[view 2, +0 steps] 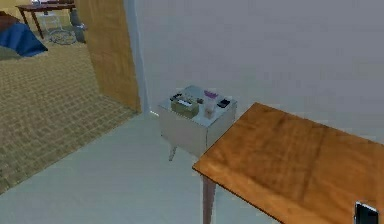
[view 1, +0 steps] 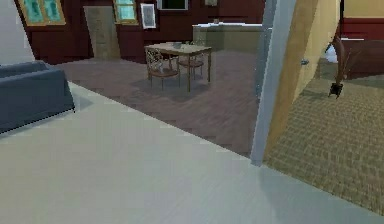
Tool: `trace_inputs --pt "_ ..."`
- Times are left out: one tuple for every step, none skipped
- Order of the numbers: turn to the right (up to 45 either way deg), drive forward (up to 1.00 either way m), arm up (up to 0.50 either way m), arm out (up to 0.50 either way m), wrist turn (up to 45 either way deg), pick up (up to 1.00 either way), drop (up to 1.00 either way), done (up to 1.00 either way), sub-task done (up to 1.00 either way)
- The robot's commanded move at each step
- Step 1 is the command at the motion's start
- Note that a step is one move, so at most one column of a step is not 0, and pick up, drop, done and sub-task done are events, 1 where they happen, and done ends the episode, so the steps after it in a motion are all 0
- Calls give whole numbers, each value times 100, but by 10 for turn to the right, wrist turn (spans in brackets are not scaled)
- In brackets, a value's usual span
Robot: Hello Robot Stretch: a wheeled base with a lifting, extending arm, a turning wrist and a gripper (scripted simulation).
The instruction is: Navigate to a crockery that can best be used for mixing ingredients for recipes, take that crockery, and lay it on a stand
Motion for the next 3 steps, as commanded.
trace_inputs --pt "0 100 0 0 0 0 0 0 0" --pt "0 90 0 0 0 0 0 0 0" --pt "60 0 0 0 0 0 0 0 0"
